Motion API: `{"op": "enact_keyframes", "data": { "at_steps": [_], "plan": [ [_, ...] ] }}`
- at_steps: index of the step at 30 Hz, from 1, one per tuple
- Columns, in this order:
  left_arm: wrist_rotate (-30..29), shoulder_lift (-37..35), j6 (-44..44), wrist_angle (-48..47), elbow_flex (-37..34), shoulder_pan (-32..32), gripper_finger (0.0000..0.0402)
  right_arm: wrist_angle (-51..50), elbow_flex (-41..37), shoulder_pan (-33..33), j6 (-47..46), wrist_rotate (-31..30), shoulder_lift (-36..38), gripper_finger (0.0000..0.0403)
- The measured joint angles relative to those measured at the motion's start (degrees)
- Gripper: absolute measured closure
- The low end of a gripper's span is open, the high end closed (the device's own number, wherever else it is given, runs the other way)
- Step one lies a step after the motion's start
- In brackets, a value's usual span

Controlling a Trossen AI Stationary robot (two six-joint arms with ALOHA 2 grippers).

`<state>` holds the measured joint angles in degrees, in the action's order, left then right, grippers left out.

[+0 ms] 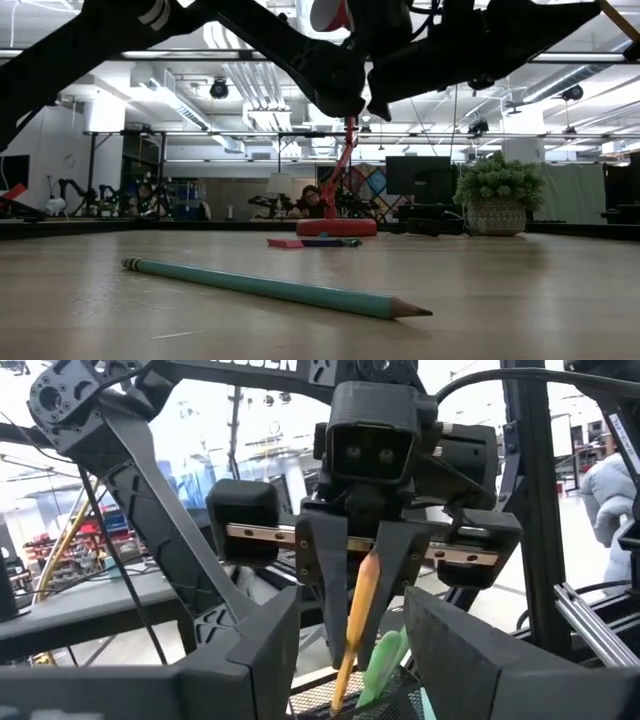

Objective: Pick and place office supplies into organizer
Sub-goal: Put the yellow pencil into the black desk organizer

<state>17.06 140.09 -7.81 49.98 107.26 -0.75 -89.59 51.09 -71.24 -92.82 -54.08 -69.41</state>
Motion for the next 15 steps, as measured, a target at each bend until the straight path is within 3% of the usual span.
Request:
{"op": "enact_keyframes", "data": {
  "at_steps": [9,15],
  "plan": [
    [0.0,0.0,-0.1,-0.6,1.9,-0.1,0.0235,0.0,0.0,0.0,0.0,0.0,0.0,0.039],
    [-0.1,-0.1,-3.6,-8.3,4.5,-0.5,0.0235,0.0,0.0,0.0,0.0,0.0,0.0,0.039]
  ]
}}
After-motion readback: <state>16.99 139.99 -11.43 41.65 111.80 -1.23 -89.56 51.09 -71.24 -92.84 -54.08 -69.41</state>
